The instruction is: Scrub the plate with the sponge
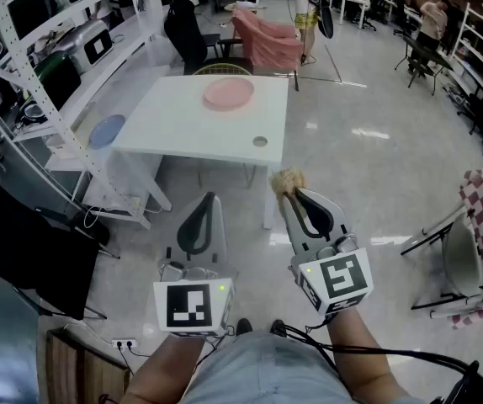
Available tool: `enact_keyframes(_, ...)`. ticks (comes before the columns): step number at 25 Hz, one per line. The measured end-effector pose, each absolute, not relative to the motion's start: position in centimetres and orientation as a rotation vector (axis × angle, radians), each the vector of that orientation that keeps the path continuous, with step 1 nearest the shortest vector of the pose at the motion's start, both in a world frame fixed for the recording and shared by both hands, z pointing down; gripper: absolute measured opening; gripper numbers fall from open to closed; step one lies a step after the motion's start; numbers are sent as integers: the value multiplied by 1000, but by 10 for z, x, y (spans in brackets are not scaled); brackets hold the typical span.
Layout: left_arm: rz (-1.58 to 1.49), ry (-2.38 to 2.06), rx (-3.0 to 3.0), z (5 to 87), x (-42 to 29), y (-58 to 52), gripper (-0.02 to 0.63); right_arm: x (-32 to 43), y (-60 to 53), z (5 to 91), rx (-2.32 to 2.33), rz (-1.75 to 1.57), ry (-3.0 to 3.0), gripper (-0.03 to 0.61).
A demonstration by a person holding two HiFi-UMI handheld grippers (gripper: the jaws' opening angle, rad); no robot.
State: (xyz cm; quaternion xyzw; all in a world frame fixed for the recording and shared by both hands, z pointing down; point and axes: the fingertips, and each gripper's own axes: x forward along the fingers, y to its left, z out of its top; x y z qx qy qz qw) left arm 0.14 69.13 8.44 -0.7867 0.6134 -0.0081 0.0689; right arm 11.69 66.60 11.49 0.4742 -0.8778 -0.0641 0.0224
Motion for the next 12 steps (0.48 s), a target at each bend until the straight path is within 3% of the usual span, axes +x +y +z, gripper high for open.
enact_keyframes(12,-56,1848,-2376,91,30,689,12,146,666,121,1474,-166,-2724,54)
